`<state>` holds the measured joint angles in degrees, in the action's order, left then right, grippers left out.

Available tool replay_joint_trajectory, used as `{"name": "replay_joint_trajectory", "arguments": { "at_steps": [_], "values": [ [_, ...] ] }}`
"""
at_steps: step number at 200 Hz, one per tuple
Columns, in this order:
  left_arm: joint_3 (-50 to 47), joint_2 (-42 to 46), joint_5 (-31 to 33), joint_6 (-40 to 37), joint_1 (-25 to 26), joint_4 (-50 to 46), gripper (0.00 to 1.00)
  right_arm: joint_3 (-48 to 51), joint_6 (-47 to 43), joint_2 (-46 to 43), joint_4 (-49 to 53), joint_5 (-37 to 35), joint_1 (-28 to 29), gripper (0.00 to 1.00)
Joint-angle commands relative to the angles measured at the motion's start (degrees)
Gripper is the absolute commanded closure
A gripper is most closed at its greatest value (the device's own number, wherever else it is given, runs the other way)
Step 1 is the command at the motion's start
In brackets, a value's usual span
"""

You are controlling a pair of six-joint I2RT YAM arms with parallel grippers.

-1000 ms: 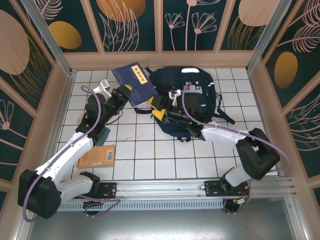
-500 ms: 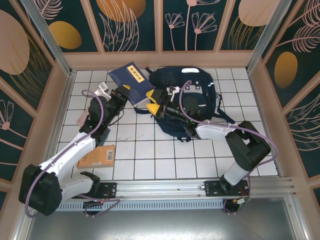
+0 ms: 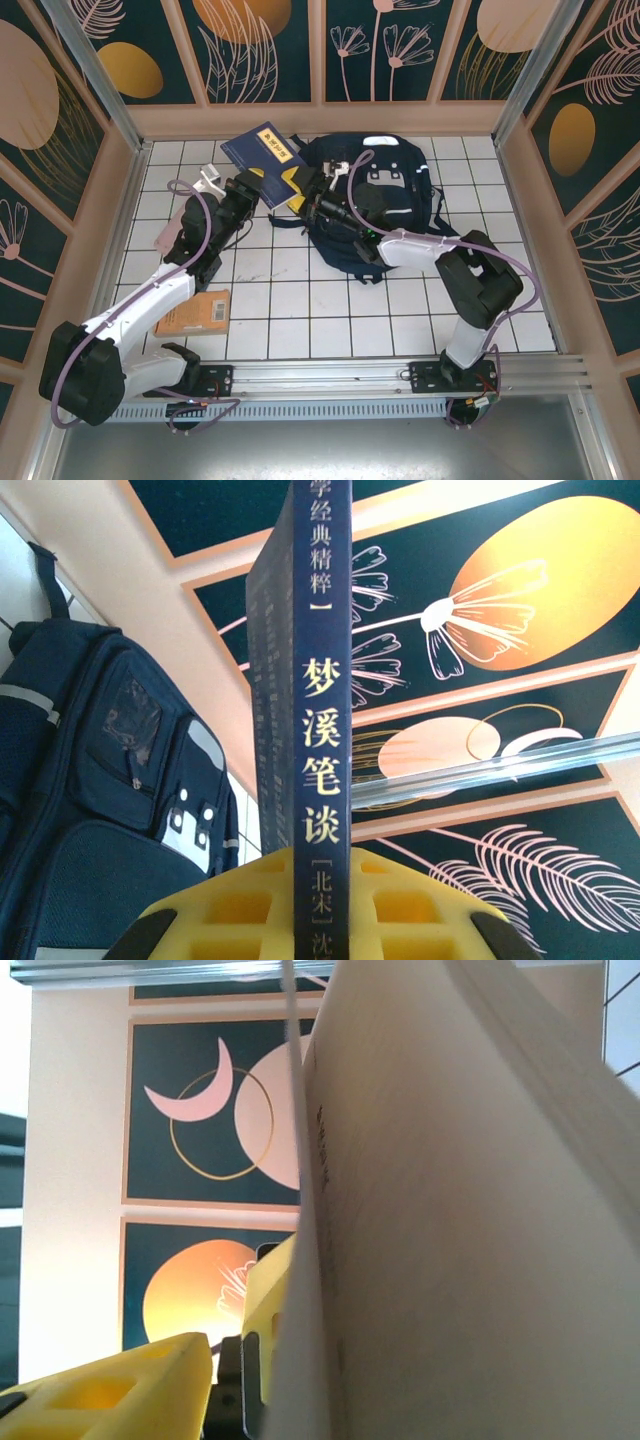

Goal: Pack the student bag

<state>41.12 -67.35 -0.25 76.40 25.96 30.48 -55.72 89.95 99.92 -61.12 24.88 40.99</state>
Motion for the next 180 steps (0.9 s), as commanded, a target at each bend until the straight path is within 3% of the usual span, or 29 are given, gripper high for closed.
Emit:
{"name": "replay_joint_trajectory", "arguments": {
  "at_steps": [1, 40, 84, 104, 143, 180],
  "values": [
    [-0.53, 0.81, 1.54, 0.85, 0.49, 4.40, 0.98, -0.48, 1.72, 0.07, -2.49, -3.67, 0.38, 0.43],
    [-0.54, 1.78, 3.07, -0.20, 0.50, 2.04, 0.99, 0.20, 0.19, -3.07, 4.38, -5.16, 0.49, 0.57],
    [-1.05, 2.14, 2.58, -0.41, 0.52, 1.12, 0.96, 0.62, -2.90, -6.20, 10.35, -7.94, 0.40, 0.83],
    [-0.02, 2.23, 2.11, -1.95, 0.51, -3.17, 0.77, -0.26, -8.65, -8.63, 17.73, -9.71, 0.40, 0.96],
    [2.29, 1.59, 1.32, -8.25, 0.54, -15.31, 0.27, 0.34, -21.63, -16.10, 33.28, -15.83, -0.78, 1.00],
    [8.16, -4.43, -6.81, -22.25, 1.72, -25.33, 0.17, 0.71, -33.39, -23.96, 50.52, -22.08, -4.73, 1.00]
  ]
}}
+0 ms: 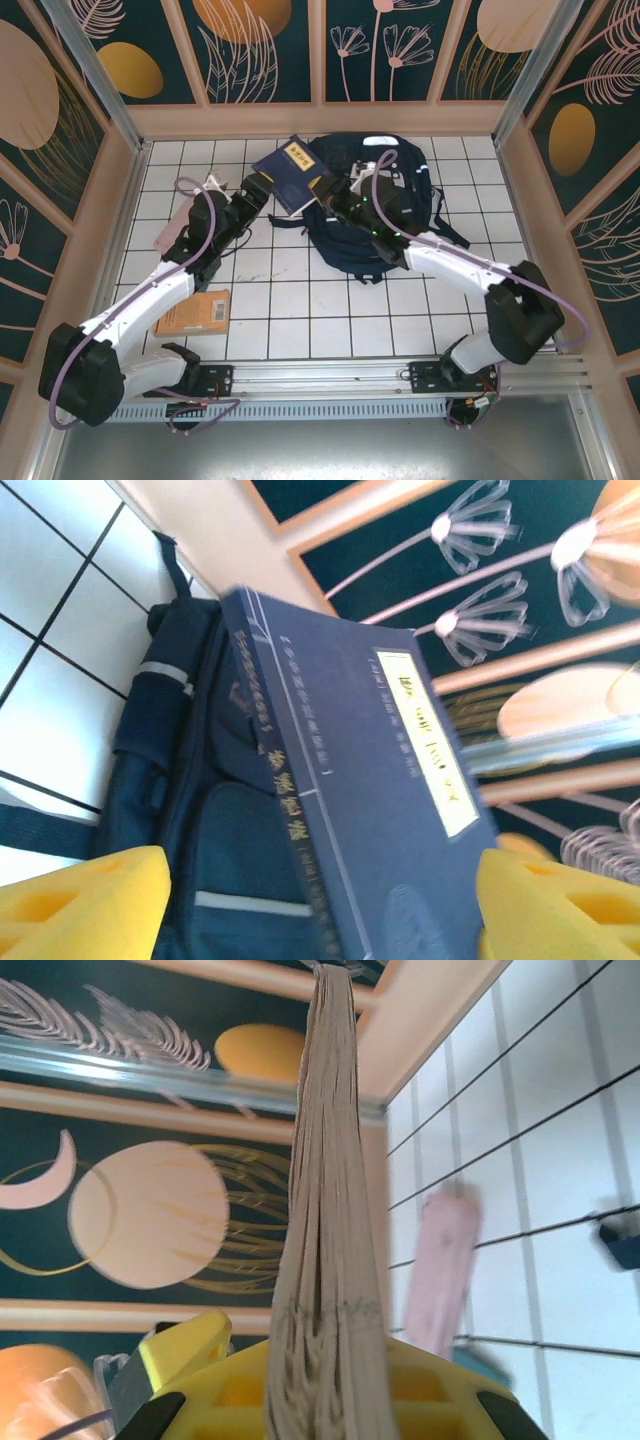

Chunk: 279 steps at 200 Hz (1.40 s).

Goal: Pack the student bag

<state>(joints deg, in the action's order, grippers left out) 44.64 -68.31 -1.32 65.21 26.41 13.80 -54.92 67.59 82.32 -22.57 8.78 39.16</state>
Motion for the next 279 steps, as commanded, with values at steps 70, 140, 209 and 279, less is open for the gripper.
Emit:
{"name": "replay_joint_trajectory", "arguments": {
  "at_steps": [70, 140, 209, 279],
  "values": [
    [19.38, -19.74, -6.03, -26.06, 11.57, -18.95, 0.13, 3.38, -18.77, -20.17, 31.32, -7.99, -16.05, 1.00],
    [40.63, -39.03, -0.69, -46.46, 21.30, -37.61, 0.09, 6.86, -20.33, -29.31, 43.29, -7.09, -29.36, 1.00],
    [64.19, -56.86, 0.62, -58.04, 23.87, -53.66, 0.16, 9.12, -18.88, -31.18, 44.50, -5.02, -32.72, 1.00],
    [73.33, -64.51, 2.48, -62.78, 23.91, -57.50, 0.26, 9.64, -18.66, -31.42, 45.07, -4.21, -33.24, 1.00]
  ]
}}
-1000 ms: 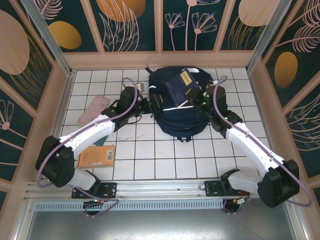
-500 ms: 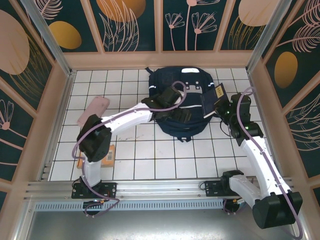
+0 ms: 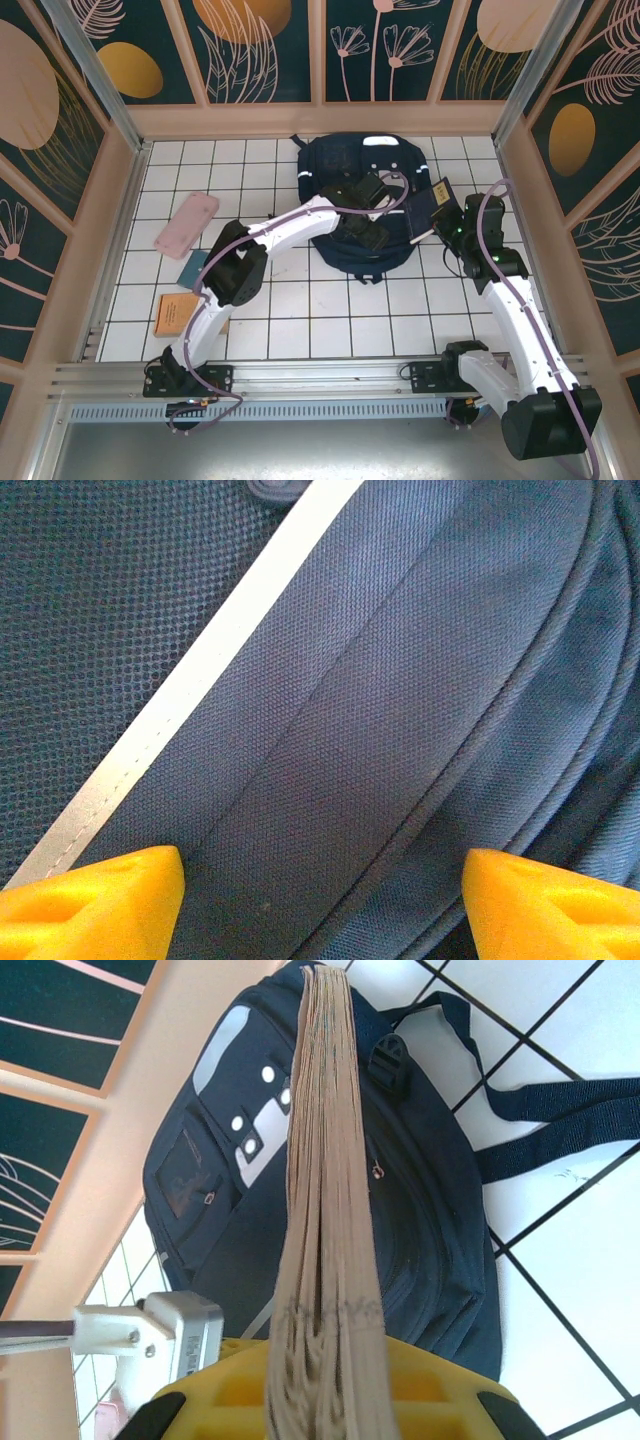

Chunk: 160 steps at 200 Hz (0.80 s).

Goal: Pack the student bag

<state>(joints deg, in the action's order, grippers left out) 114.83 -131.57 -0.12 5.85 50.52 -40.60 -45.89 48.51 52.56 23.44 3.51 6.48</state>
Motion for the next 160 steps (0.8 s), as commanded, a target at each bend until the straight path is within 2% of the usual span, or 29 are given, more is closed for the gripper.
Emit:
{"name": "replay_joint_trajectory", "arguments": {
  "at_steps": [1, 59, 126, 145, 160],
  "values": [
    [3.18, -1.33, 1.36, -3.45, -0.22, -3.18, 0.26, 0.58, 0.43, -1.61, -0.94, 1.11, -0.58, 1.00],
    [4.82, -3.76, 7.67, -9.42, -0.20, -2.80, 0.32, 0.88, 0.69, -1.70, -0.89, 1.67, -0.63, 1.00],
    [7.50, -5.32, 1.84, -15.80, -0.17, -6.67, 0.22, 1.11, 1.18, -2.11, -0.77, 1.68, -0.70, 1.00],
    [7.86, -6.00, 4.60, -15.97, -0.29, -6.35, 0.24, 1.16, 1.28, -2.24, -0.67, 1.60, -0.73, 1.00],
    [8.50, -6.69, 6.92, -15.78, -0.24, -6.08, 0.30, 1.24, 1.35, -2.19, -0.59, 1.59, -0.72, 1.00]
  ]
}}
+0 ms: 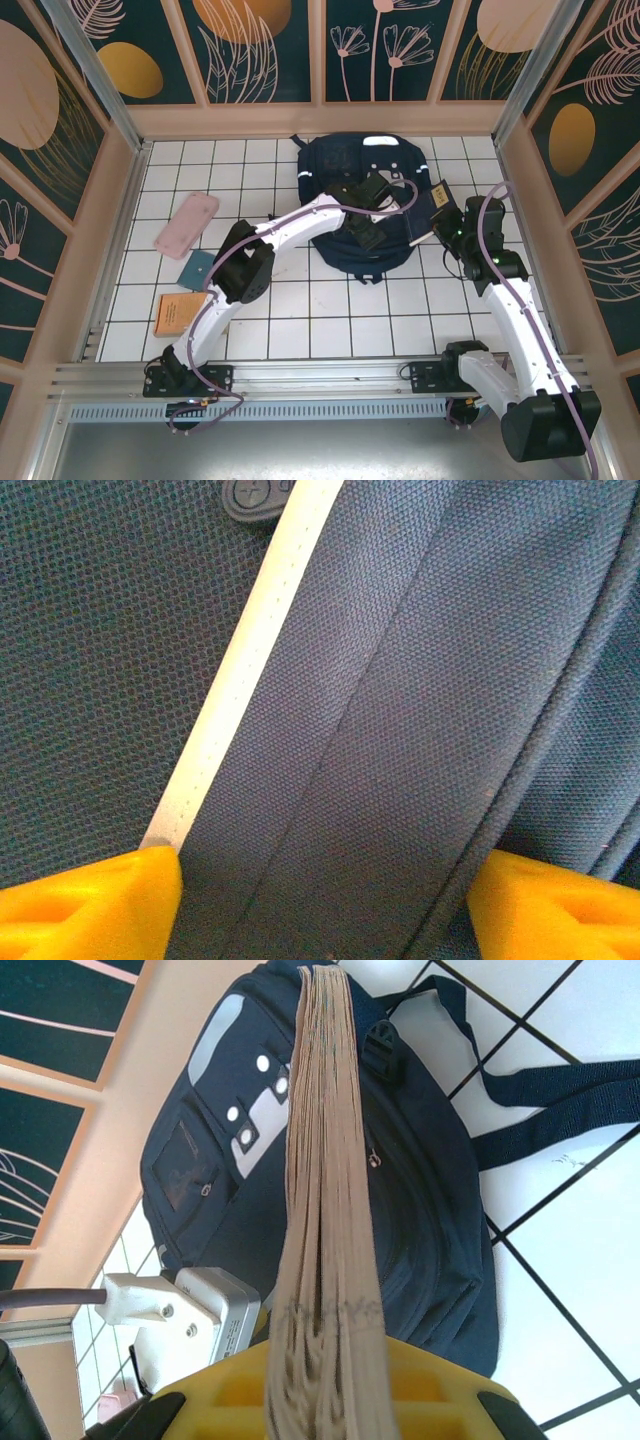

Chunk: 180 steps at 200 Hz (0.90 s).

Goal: Pack the student bag

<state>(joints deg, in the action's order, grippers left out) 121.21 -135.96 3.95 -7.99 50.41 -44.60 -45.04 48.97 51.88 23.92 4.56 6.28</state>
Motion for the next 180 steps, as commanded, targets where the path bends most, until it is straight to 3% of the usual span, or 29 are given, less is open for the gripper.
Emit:
{"name": "replay_joint_trajectory", "arguments": {
  "at_steps": [1, 64, 97, 143, 180],
  "values": [
    [2.15, -2.29, 2.97, -1.94, -0.09, -2.07, 0.30, 0.39, 0.92, -1.52, -1.07, 0.54, -0.55, 1.00],
    [0.86, 1.25, 3.88, -3.47, -0.07, 1.27, 0.73, -0.56, 0.19, -2.79, 1.15, -2.54, -0.83, 1.00],
    [-5.15, 8.59, 5.20, -2.57, -0.06, 10.19, 0.93, -1.39, -0.58, -3.85, 2.69, -4.52, -1.09, 1.00],
    [-17.87, 21.05, 8.85, 0.98, -0.07, 26.06, 0.99, -3.47, -3.44, -4.72, 6.47, -9.99, -2.21, 1.00],
    [-22.77, 25.99, 23.90, 9.75, -0.13, 38.04, 1.00, -5.42, -5.18, -7.07, 7.92, -10.34, -3.11, 1.00]
  ]
}}
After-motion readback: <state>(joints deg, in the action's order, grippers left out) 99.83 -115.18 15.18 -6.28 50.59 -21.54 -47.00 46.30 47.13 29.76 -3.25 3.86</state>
